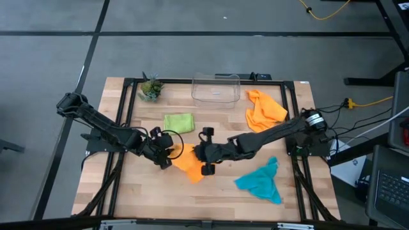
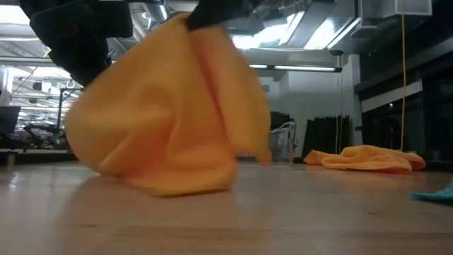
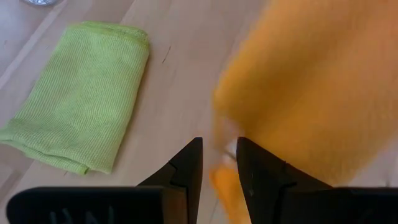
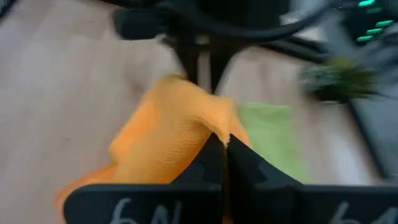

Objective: Fold microfiber towels
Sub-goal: Fold the bottom microfiber cloth

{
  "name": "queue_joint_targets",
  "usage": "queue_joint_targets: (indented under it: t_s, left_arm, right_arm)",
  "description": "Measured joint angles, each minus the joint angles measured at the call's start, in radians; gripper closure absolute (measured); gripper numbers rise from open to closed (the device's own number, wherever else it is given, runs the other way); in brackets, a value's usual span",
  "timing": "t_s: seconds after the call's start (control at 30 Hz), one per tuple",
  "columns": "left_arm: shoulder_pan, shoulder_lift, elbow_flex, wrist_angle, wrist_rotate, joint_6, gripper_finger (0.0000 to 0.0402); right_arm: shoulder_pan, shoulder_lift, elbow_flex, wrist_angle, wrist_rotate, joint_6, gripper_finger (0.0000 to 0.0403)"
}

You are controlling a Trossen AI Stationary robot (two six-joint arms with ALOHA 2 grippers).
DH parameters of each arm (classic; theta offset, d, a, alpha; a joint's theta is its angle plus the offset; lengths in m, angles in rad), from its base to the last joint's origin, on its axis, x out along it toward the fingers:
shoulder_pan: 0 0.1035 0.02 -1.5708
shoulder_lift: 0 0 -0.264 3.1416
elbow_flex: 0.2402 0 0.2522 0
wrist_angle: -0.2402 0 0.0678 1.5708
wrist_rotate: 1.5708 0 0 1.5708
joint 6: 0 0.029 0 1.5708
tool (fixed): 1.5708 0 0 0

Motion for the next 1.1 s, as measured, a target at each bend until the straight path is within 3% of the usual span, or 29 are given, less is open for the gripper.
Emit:
queue_joint_targets:
  t_s: [0.1, 0.23, 0.43, 0.73, 1.1]
  left_arm:
    - [0.000, 0.000, 0.000, -0.002, 0.000, 0.000, 0.0310]
    - [0.000, 0.000, 0.000, -0.002, 0.000, 0.000, 0.0310]
    - [0.000, 0.000, 0.000, -0.002, 0.000, 0.000, 0.0310]
    - [0.000, 0.000, 0.000, -0.005, 0.003, -0.001, 0.0310]
    - [0.000, 0.000, 0.000, -0.002, 0.033, -0.001, 0.0310]
  right_arm:
    - [0.009, -0.035, 0.003, -0.046, 0.058, 0.016, 0.0401]
    - [0.014, -0.052, 0.003, -0.130, 0.033, 0.119, 0.0394]
    - [0.017, -0.057, 0.002, -0.202, 0.003, 0.321, 0.0338]
    - [0.029, -0.083, 0.002, -0.241, -0.098, 0.380, 0.0254]
    - [0.034, -0.142, 0.001, -0.420, -0.101, 0.340, 0.0243]
